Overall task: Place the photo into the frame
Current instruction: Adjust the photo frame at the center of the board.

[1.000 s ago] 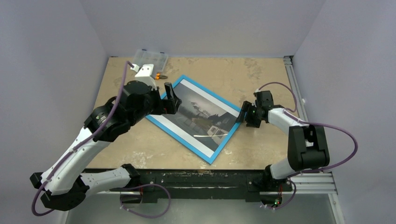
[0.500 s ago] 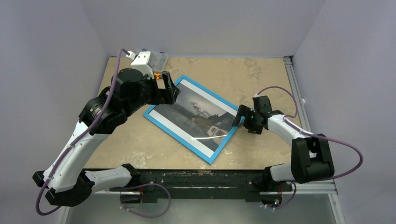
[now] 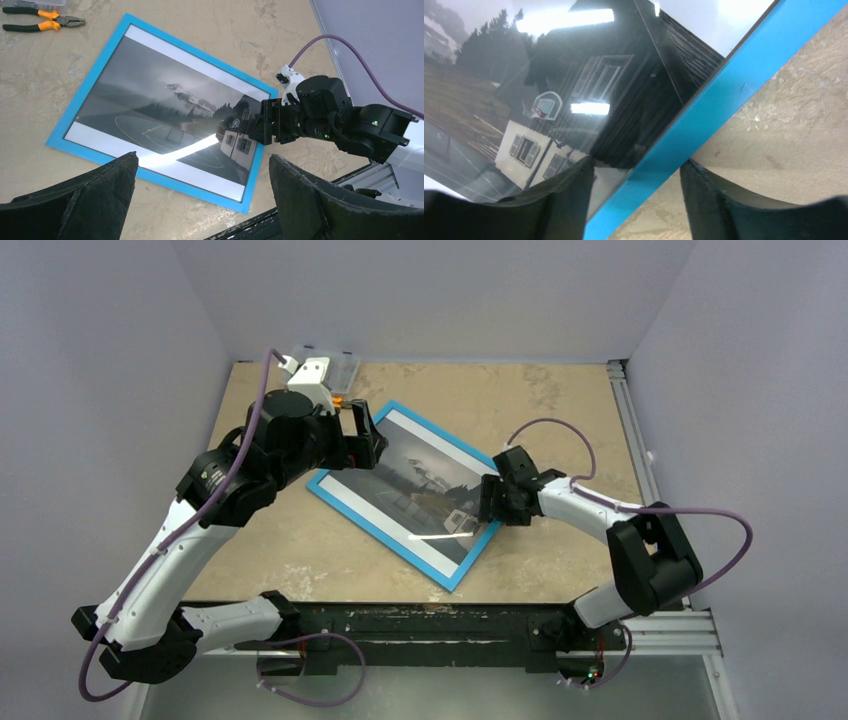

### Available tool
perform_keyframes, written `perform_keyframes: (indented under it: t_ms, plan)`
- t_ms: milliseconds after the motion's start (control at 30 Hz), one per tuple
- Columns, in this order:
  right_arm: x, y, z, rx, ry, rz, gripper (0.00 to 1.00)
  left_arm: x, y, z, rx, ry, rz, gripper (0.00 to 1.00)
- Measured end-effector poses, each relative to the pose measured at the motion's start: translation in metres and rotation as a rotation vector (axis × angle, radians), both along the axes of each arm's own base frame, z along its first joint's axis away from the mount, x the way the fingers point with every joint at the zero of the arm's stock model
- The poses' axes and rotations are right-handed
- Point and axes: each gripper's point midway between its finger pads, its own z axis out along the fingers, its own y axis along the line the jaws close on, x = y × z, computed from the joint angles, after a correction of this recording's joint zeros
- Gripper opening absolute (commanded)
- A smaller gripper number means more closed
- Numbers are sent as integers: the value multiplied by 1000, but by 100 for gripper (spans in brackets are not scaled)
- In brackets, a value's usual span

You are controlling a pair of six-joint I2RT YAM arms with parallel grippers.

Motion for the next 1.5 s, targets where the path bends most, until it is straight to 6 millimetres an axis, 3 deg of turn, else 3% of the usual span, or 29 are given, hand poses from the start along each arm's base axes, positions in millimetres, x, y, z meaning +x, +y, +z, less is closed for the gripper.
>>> perform_keyframes:
  t_ms: [100, 200, 333, 433, 633, 733, 900, 1033, 1167, 1233, 1367, 1500]
  plan:
    - [4, -2, -2, -35, 6, -4, 42, 0, 0, -4, 6, 6, 1, 100]
    - [7, -6, -1, -55, 19, -17, 21, 0, 0, -8, 13, 14, 2, 100]
    - [26, -6, 2, -74, 6, -41, 7, 3, 1, -17, 29, 32, 9, 100]
    - [47, -9, 3, -74, -16, -67, 1, 6, 2, -28, 48, 55, 17, 100]
    - [71, -38, 3, -61, -16, -77, 0, 19, 7, -70, 99, 138, 53, 100]
    - [81, -57, 3, -74, -14, -86, 5, 27, 12, -97, 117, 199, 71, 100]
    - [89, -71, 6, -101, -5, -92, 53, 41, 31, -154, 141, 331, 143, 100]
    - [89, -77, 8, -123, -4, -95, 71, 42, 57, -199, 142, 429, 220, 100]
    - [81, -77, 12, -105, -6, -90, 78, 36, 86, -248, 104, 541, 305, 100]
    - [72, -75, 15, -81, -12, -84, 80, 35, 97, -264, 85, 582, 339, 100]
    - [48, -68, 15, -21, 3, -69, 81, 39, 98, -293, 61, 654, 346, 100]
    - [28, -60, 4, 33, 51, -66, 82, 48, 86, -319, 24, 718, 325, 98]
